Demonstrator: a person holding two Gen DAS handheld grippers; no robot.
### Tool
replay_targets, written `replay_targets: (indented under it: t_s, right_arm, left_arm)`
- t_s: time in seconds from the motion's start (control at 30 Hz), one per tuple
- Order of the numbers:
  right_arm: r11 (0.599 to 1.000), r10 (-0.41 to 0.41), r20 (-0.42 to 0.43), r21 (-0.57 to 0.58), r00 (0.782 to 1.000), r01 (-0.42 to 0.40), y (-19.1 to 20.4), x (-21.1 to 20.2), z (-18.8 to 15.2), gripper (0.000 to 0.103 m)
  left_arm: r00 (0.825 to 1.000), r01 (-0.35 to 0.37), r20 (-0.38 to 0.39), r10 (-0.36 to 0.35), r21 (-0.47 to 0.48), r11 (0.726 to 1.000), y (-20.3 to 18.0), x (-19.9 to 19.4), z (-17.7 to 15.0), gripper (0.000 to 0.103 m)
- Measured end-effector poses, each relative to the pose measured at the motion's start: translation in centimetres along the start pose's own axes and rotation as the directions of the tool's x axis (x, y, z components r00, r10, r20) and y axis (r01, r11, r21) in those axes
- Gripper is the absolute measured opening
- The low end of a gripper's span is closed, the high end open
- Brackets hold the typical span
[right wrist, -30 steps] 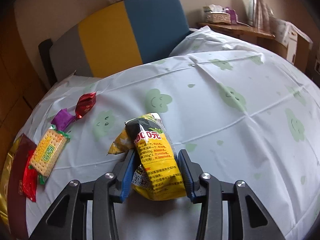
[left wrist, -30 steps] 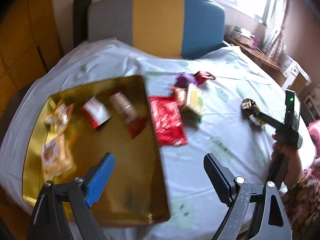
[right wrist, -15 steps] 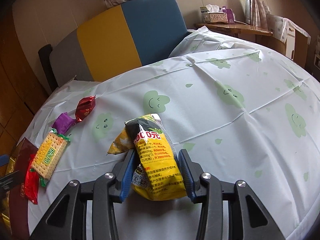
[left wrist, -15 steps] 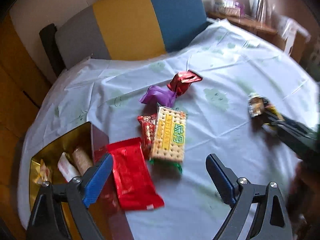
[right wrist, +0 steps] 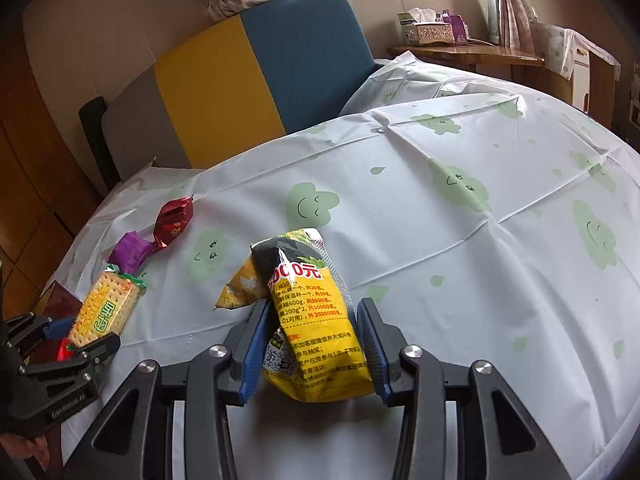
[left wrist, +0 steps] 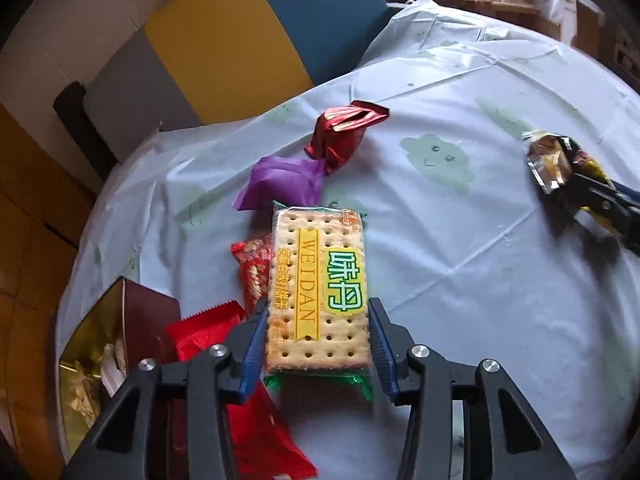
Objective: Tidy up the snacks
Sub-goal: 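Grasp the WEIDAN cracker pack with the left tool while the right tool holds the chip bag, then carry the cracker pack into the gold tin and open the left tool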
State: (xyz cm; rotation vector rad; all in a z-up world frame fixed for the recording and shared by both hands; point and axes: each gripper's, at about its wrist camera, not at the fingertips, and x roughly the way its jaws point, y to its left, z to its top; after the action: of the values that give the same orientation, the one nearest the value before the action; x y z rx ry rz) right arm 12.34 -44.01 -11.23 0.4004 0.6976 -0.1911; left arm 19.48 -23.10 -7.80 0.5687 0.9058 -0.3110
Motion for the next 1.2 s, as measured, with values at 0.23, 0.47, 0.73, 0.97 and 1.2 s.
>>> replay_targets:
  t_s: [0.23, 0.47, 0.73, 0.97, 1.2]
  right_arm:
    - [1.000, 0.004, 0.001, 0.005, 1.000, -0.004, -0.1, 0.0, 0.1, 0.045]
    - [1.000, 0.004, 0.001, 0.004, 1.000, -0.004, -0.1, 0.0, 0.0, 0.045]
    - [1.000, 0.003, 0.003, 0.003, 1.000, -0.003, -0.1, 0.0, 0.0, 0.045]
    - [1.000, 0.003, 0.005, 0.005, 1.000, -0.004, -0.1, 0.0, 0.0, 0.044]
    - [1.000, 0.005, 0.005, 0.006, 1.000, -0.005, -0.2, 0.0, 0.1, 0.044]
  left_arm:
    - [0.984, 0.176, -0.003, -0.177, -0.105, 0.979, -0.4, -1.5, -1.9, 0.049]
    - [0.987, 0.154, -0.015, -0.157, -0.122, 0.981, -0.4, -0.9, -1.1, 0.068]
    - [0.980, 0.198, 0.015, -0.198, -0.138, 0.970, -0.8, -1.2, -1.5, 0.047]
    - [0.960, 0.279, 0.057, -0.274, -0.210, 0.937, 0.2, -4.0, -2.8, 0.047]
    - [0.935, 0.355, 0.124, -0.333, -0.289, 0.889, 2.1, -7.2, -4.1, 0.047]
